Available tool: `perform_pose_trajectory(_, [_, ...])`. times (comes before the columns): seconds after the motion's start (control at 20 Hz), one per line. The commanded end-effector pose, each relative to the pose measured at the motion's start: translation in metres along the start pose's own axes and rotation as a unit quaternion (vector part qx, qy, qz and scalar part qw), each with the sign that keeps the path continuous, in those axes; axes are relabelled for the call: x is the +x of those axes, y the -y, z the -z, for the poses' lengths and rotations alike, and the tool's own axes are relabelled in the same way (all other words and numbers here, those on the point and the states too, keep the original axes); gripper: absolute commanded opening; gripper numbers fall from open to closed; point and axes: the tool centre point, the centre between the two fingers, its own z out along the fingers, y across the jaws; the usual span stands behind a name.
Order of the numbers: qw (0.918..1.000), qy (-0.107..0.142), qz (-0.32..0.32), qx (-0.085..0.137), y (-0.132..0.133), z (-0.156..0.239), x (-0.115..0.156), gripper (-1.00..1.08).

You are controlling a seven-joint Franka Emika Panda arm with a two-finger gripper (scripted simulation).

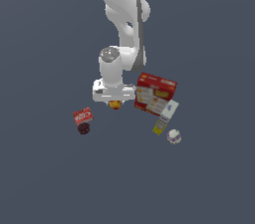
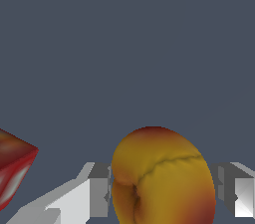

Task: Pick up a designated object from a clutter of objects.

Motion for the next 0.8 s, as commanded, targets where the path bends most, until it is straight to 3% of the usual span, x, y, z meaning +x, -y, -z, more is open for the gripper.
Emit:
perform_pose_trajectory(0.0, [1.0,-0.001,0.0,0.0,0.006,0.01,-0.001,-1.0])
perform_pose_trajectory(0.75, [1.0,0.003,0.003,-0.001,0.072,0.115,-0.011,-1.0])
